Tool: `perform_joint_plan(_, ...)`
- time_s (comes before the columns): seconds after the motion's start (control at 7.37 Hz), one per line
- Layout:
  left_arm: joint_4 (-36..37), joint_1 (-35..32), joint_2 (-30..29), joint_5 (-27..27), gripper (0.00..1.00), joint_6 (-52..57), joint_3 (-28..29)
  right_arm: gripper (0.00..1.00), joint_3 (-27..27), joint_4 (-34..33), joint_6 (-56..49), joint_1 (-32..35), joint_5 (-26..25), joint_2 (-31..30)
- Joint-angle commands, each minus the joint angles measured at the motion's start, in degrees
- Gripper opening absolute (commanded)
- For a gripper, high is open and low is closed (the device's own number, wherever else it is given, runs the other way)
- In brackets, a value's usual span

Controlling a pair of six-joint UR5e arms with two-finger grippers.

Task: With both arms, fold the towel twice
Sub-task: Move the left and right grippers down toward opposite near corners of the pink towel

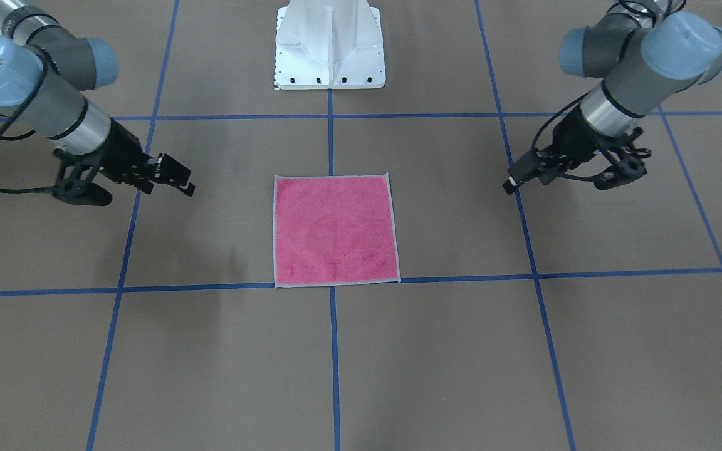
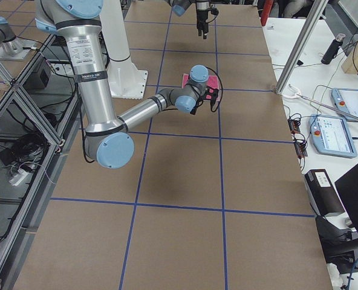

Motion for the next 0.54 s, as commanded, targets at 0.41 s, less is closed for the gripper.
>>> perform_joint_plan(0.41,6.88,14.14,-10.02,11.46,0.91,-13.33,0.41,0.92,-1.49,-5.09,18.27,-14.44,-15.92,8.67)
